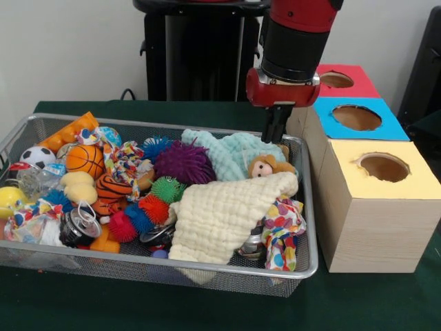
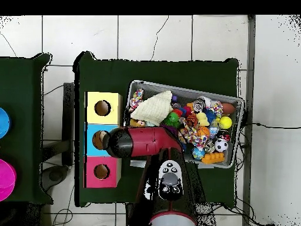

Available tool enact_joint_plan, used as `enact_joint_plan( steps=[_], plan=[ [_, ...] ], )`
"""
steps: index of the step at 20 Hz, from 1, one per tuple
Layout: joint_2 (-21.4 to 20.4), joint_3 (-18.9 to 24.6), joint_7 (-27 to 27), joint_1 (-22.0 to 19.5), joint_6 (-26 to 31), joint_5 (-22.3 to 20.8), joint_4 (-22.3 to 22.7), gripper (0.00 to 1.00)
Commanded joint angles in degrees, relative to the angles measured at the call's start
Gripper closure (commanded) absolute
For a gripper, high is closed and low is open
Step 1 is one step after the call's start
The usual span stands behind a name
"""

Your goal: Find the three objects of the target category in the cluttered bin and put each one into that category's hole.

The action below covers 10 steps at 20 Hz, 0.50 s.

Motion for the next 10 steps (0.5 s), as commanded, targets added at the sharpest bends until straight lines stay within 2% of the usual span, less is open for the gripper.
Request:
enact_joint_plan(
  steps=[1,10],
  plan=[
    [3.84,0.55,10.52,0.17,-0.88,1.67,-5.59,1.0],
    [4.44,1.53,9.16,-0.87,1.9,2.23,-6.98,1.0]
  ],
)
